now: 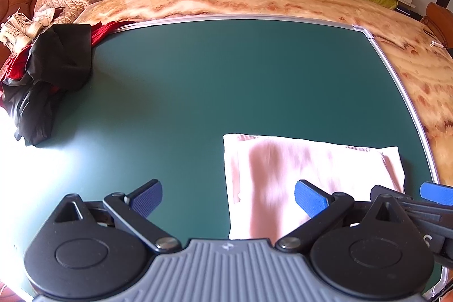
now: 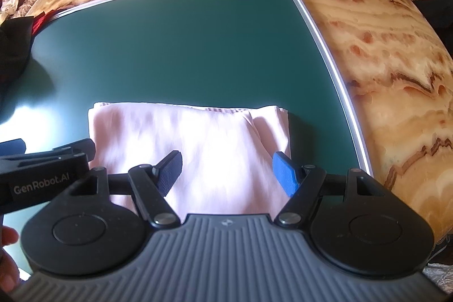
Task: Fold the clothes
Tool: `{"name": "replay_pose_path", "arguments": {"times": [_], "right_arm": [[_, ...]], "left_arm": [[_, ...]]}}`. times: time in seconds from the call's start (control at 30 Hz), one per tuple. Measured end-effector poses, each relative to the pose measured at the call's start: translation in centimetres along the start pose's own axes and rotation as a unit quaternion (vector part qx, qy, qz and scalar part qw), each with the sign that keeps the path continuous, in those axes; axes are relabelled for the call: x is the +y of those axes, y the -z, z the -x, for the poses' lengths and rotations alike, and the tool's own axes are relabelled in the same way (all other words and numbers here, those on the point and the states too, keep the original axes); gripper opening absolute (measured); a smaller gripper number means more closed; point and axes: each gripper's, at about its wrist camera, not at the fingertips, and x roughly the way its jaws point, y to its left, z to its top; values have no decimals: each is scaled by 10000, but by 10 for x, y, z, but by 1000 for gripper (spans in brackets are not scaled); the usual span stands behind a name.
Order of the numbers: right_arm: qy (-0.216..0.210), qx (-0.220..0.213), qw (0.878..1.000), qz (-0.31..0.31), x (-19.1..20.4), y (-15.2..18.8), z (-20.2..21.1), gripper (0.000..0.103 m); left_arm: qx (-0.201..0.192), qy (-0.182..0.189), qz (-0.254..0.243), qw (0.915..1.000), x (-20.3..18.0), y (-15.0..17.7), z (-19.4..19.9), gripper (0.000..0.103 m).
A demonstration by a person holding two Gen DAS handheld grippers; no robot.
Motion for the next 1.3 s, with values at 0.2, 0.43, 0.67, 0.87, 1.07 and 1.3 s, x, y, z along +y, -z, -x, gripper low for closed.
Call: {"name": "replay_pose_path", "arguments": {"times": [0.2, 0.43, 0.67, 0.87, 1.07, 1.3], "right_arm": [[-1, 6, 10000, 13, 2, 3, 3, 79], [3, 10, 10000, 57, 4, 7, 7, 79], [1, 22, 10000, 61, 4, 11, 11, 79], [-12, 18, 10000, 78, 4, 15, 15, 79], [7, 4, 9999, 122, 6, 20, 18, 79], [1, 14, 9999, 143, 8, 24, 21, 79]], "left_arm": [[-16, -40, -5, 10000, 1, 3, 5, 102], [-15, -74, -20, 10000, 2, 7, 10, 102], [-33, -119, -27, 9999, 3, 12, 15, 102], [-43, -121, -14, 9999, 4, 16, 20, 102], [-60, -146, -13, 9999, 5, 21, 23, 102], [-69, -168, -26, 9998, 6, 25, 27, 102]]}}
